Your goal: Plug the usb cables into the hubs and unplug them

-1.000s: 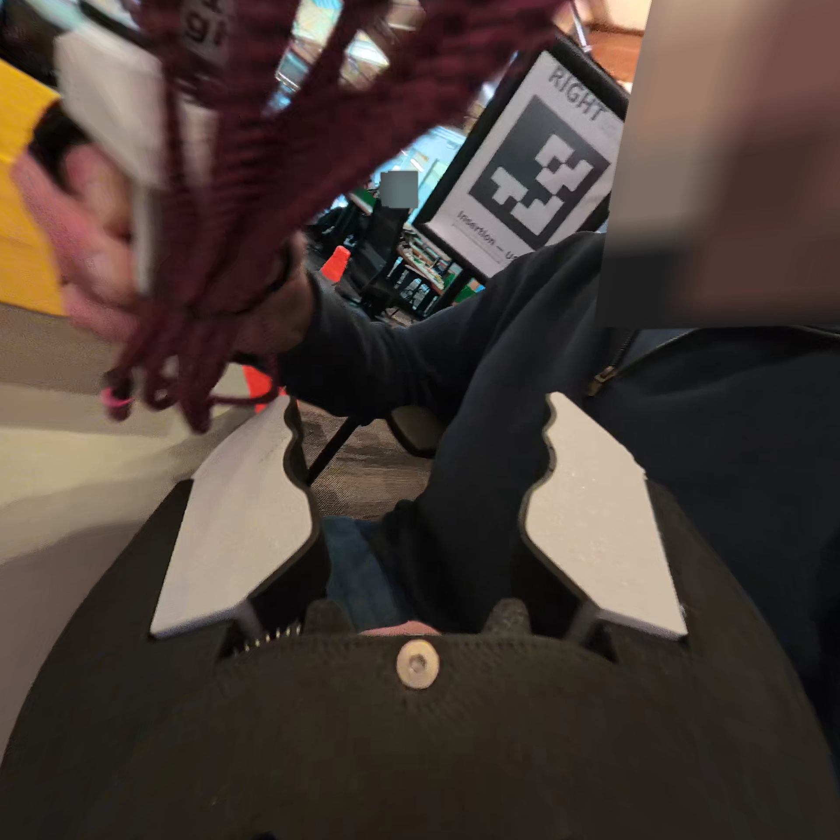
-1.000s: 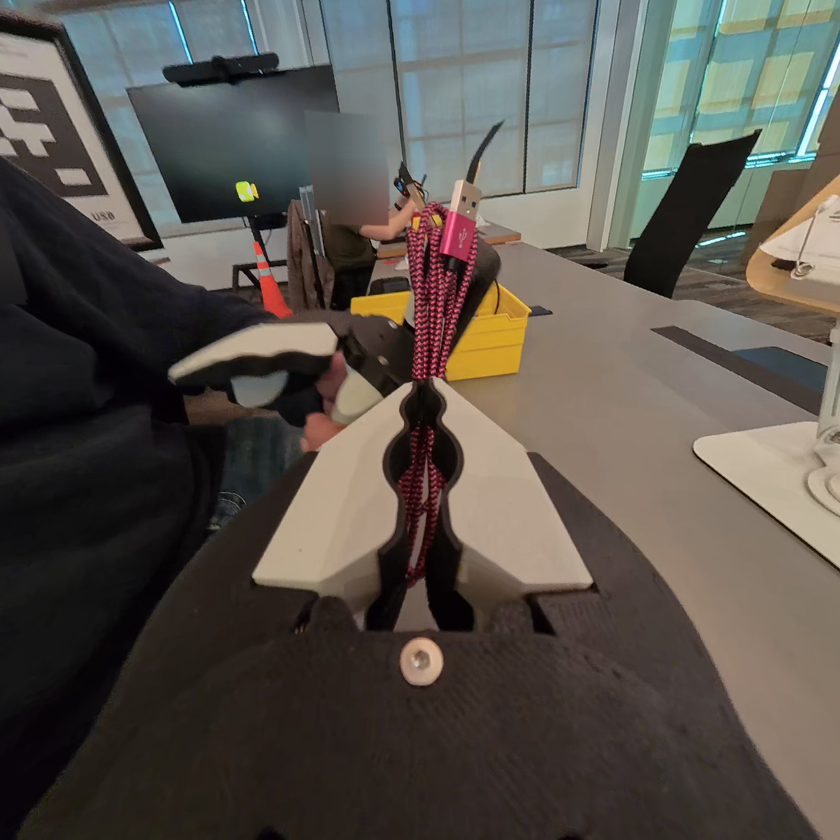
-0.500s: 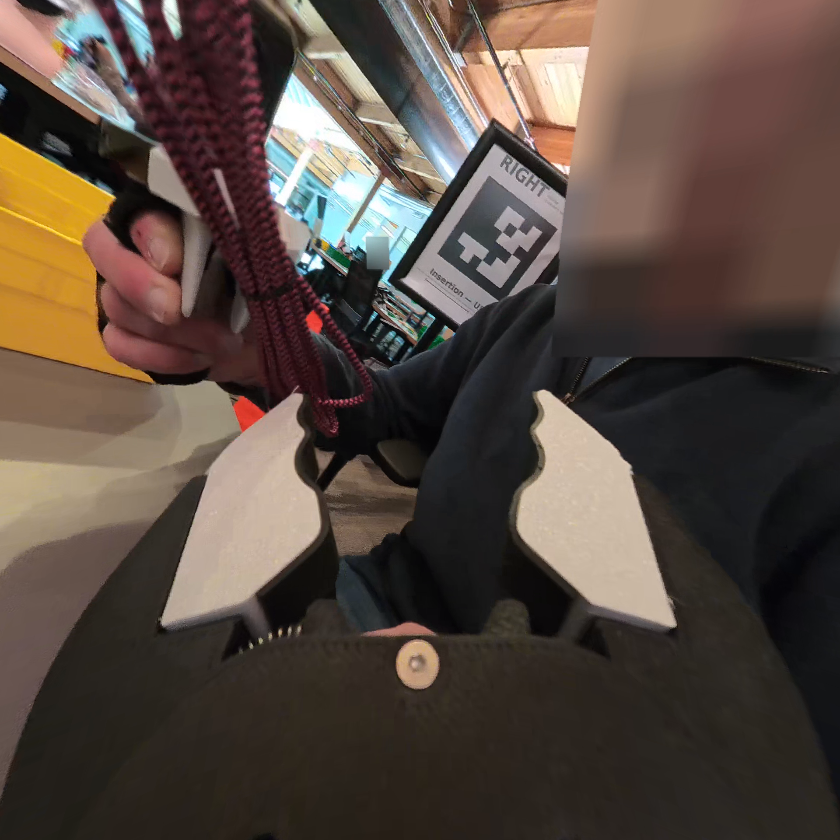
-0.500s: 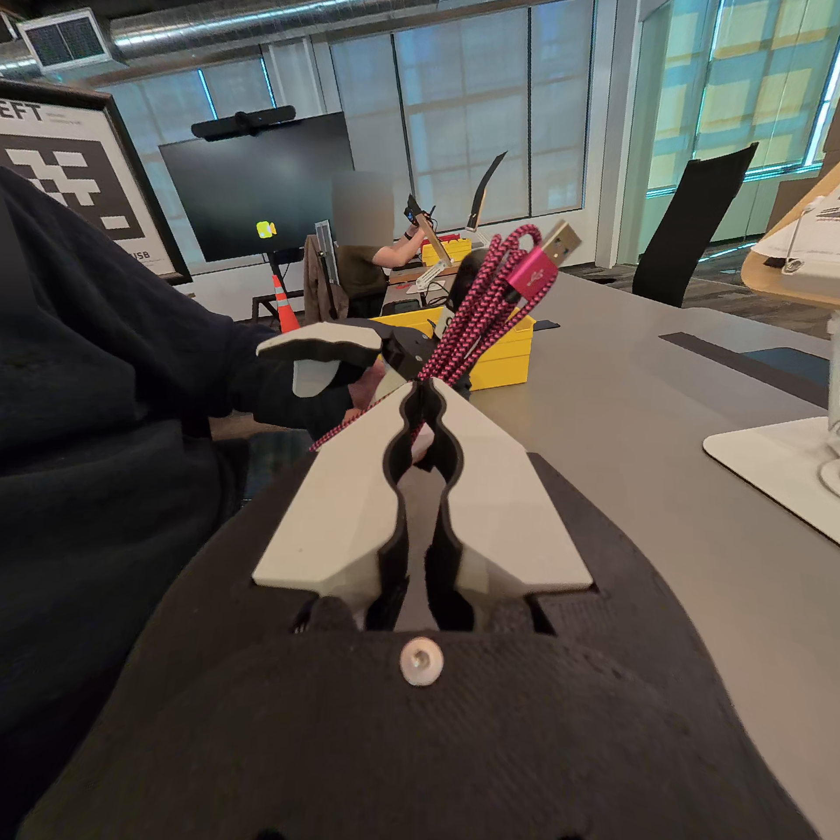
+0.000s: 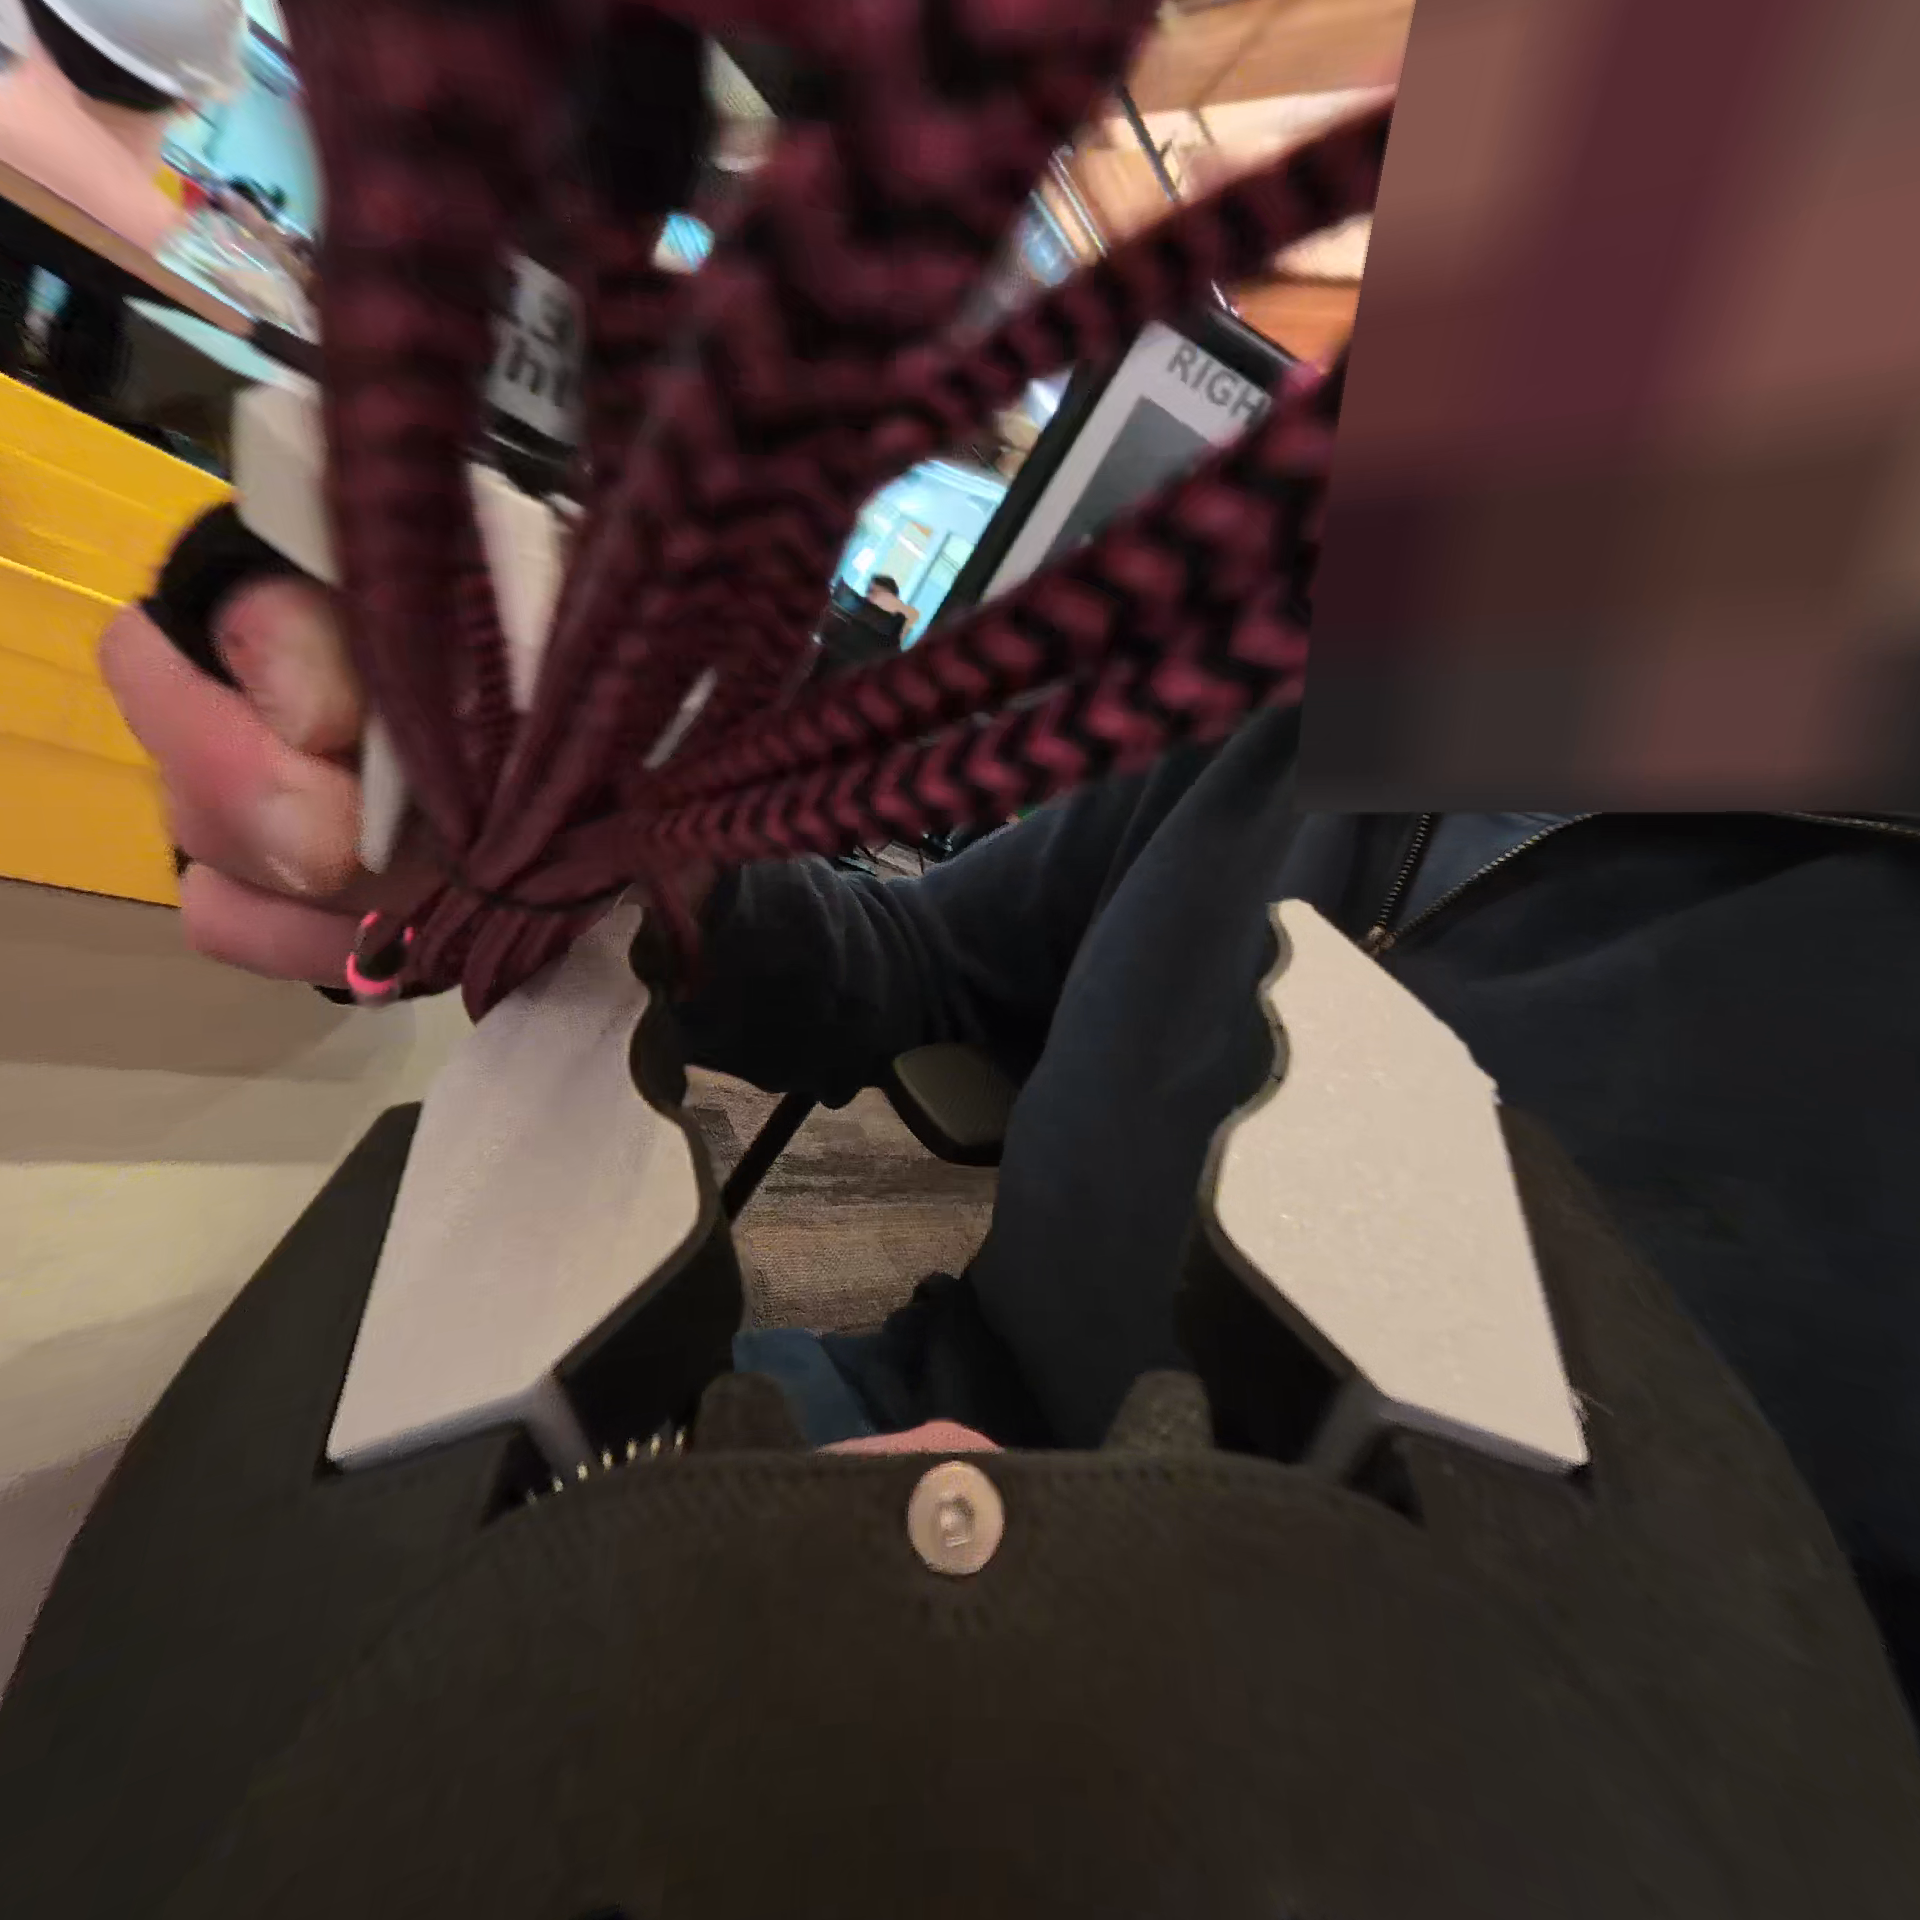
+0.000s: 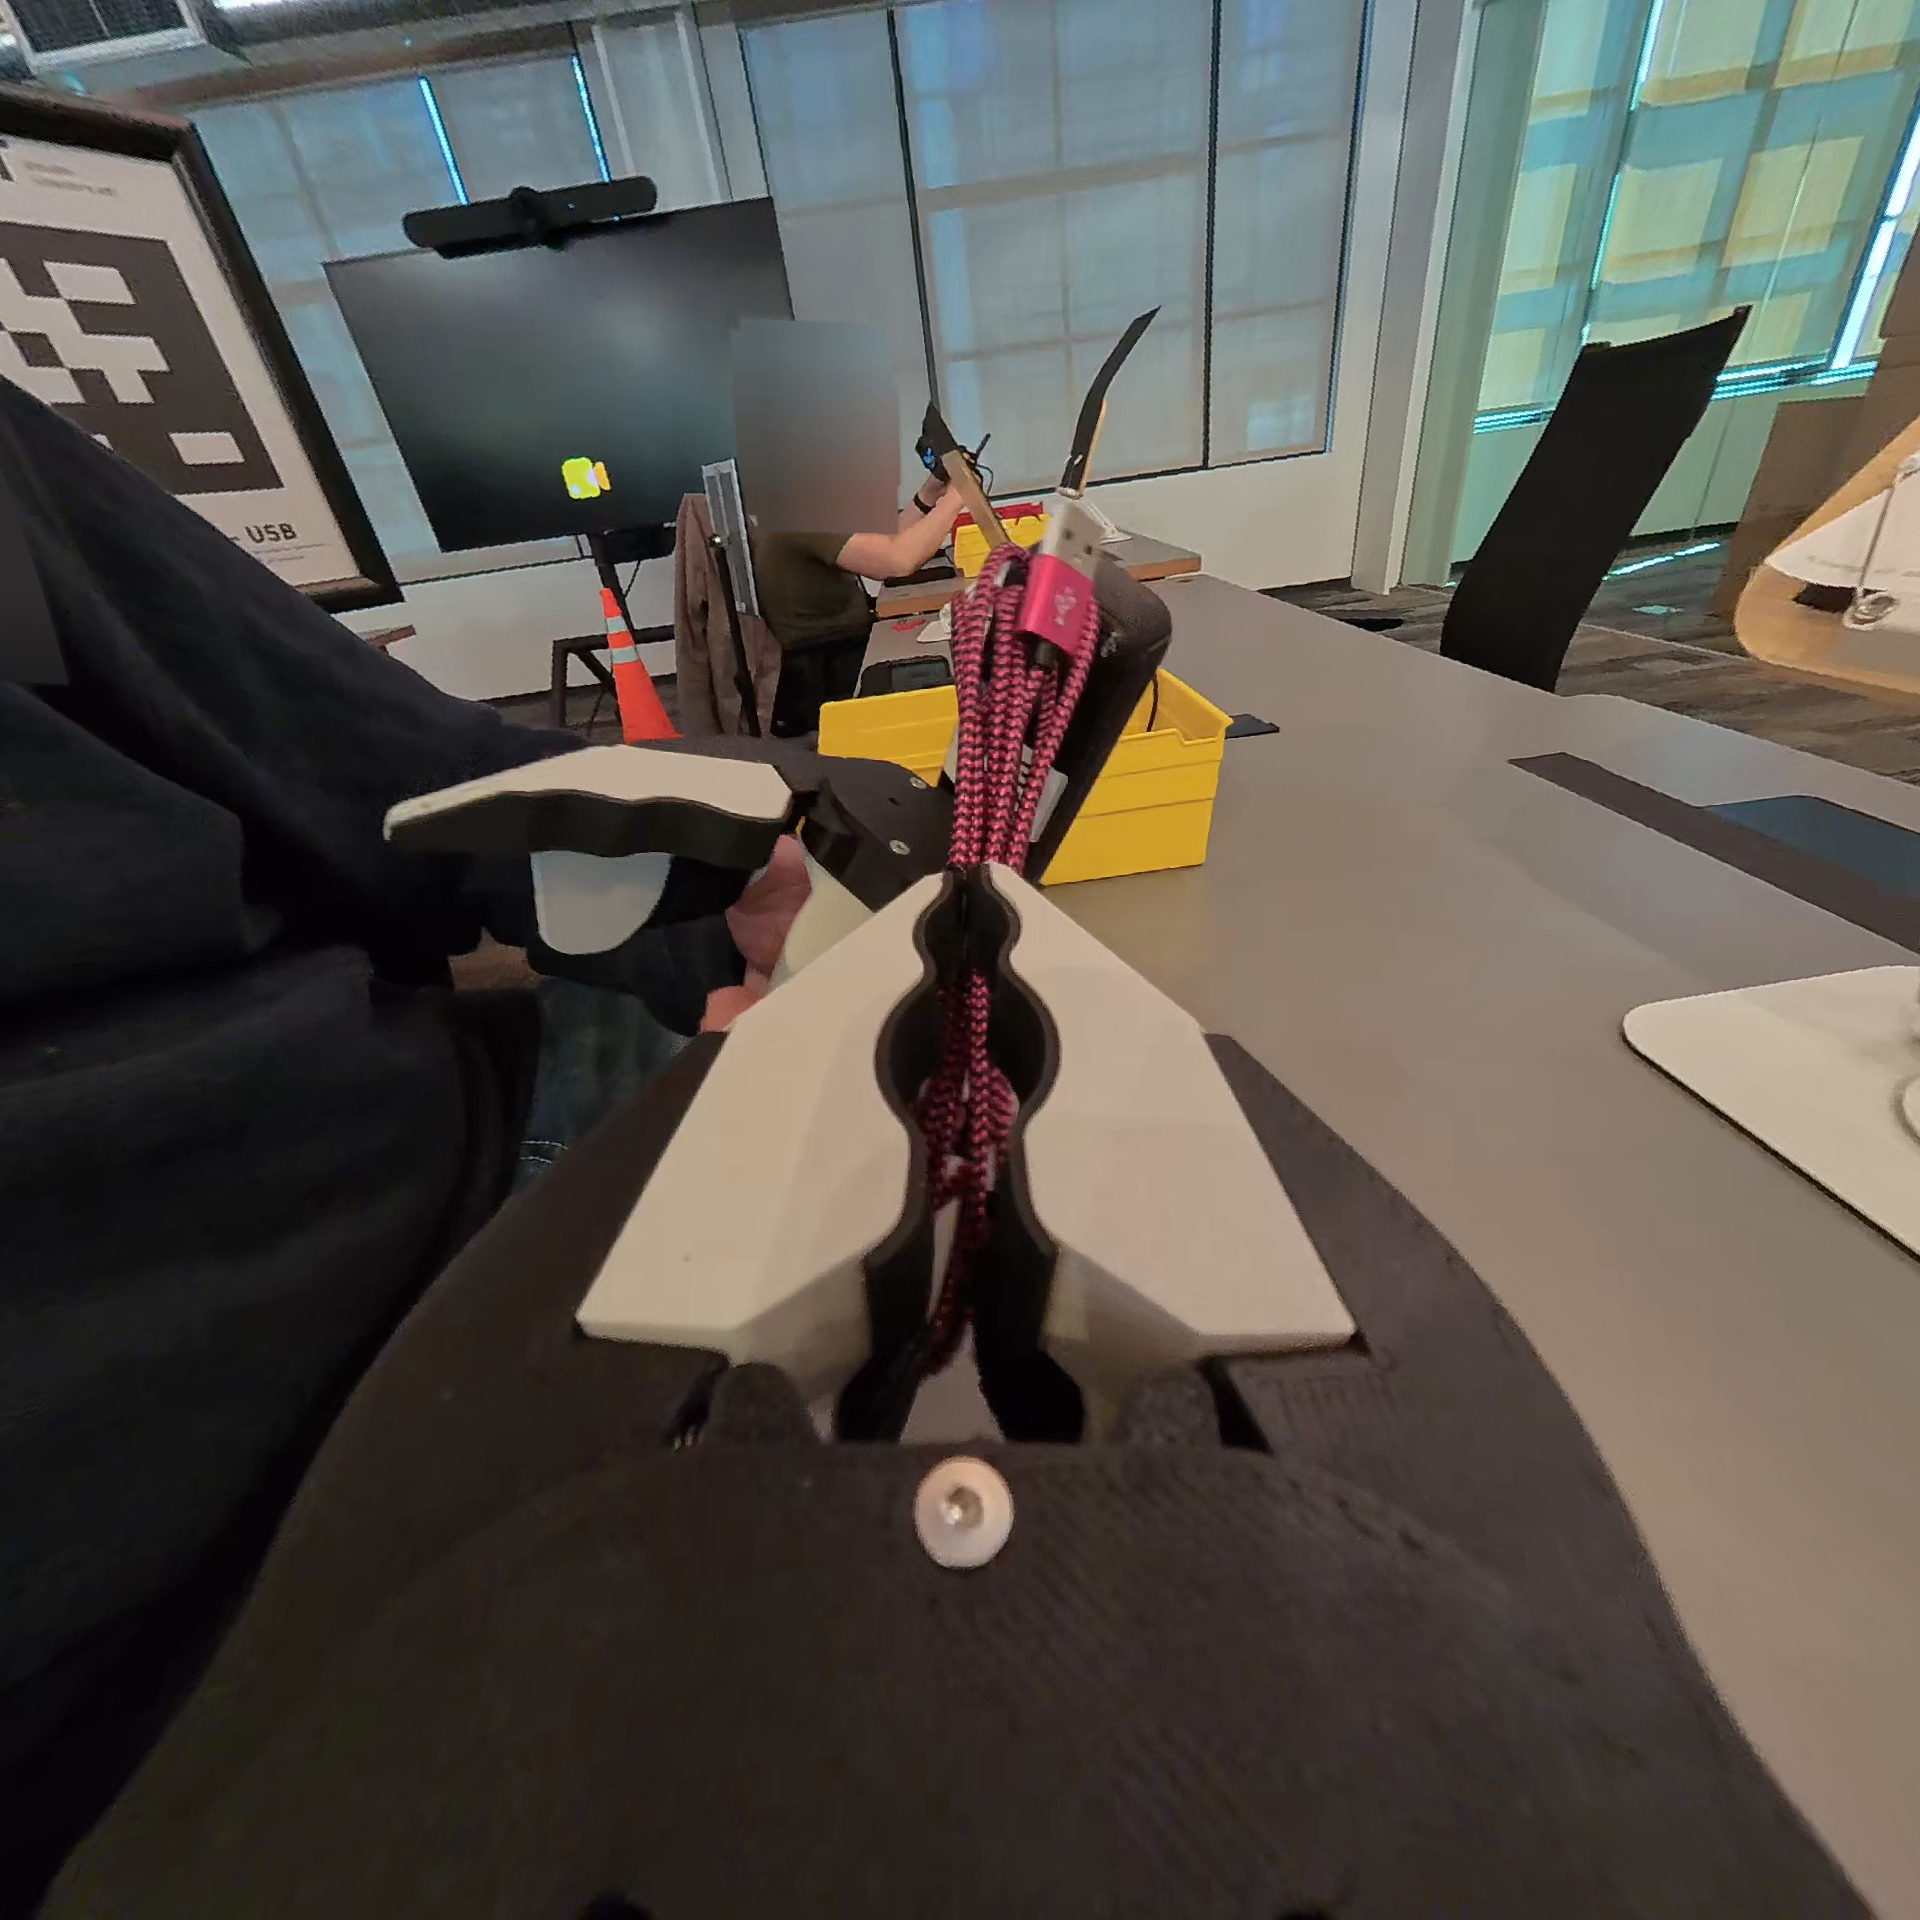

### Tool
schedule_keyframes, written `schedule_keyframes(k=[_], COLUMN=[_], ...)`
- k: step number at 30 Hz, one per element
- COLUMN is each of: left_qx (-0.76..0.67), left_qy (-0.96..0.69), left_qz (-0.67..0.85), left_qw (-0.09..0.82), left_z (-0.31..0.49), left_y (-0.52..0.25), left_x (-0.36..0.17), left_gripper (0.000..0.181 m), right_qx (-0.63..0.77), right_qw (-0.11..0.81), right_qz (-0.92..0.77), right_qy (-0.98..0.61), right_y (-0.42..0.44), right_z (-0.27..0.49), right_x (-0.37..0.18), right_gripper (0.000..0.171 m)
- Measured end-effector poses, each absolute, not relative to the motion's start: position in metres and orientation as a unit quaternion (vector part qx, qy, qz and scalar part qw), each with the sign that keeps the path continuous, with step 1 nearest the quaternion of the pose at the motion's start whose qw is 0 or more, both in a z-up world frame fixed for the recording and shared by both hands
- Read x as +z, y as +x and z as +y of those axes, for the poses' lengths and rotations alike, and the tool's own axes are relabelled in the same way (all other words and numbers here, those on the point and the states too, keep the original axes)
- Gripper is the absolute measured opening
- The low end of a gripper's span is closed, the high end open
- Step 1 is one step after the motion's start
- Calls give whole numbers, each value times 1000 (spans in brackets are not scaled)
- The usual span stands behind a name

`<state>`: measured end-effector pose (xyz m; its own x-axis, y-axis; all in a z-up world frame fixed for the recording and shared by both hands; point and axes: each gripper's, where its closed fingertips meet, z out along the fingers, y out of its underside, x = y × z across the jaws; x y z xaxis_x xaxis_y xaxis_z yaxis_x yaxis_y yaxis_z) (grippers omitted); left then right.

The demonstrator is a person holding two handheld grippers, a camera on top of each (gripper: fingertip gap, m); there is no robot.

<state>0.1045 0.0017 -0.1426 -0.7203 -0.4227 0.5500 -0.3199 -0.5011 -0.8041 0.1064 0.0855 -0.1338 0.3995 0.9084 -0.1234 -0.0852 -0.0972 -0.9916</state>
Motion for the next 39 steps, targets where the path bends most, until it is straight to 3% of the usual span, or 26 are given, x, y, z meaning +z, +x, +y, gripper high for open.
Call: schedule_keyframes(k=[14,23,26,29,32,36,39], left_qx=[-796,-773,-748,-664,-639,-669,-632], left_qy=[-378,-410,-444,-531,-547,-532,-527], left_qz=[470,478,481,494,506,476,510], left_qw=[57,78,112,182,190,206,250], left_z=[17,29,33,48,44,45,52], left_y=[121,109,107,128,141,153,152], left_x=[-139,-143,-147,-176,-185,-175,-180], left_gripper=[115,95,79,101,83,27,21], right_qx=[400,372,375,380,385,393,399], right_qw=[580,585,571,565,563,559,560], right_qz=[-374,-352,-342,-348,-356,-360,-361], right_qy=[-604,-629,-645,-645,-639,-635,-630], right_y=[111,126,128,120,109,101,104], right_z=[69,84,91,92,91,88,83], right_x=[-127,-130,-136,-134,-130,-127,-122], right_gripper=[0,0,0,0,0,0,0])
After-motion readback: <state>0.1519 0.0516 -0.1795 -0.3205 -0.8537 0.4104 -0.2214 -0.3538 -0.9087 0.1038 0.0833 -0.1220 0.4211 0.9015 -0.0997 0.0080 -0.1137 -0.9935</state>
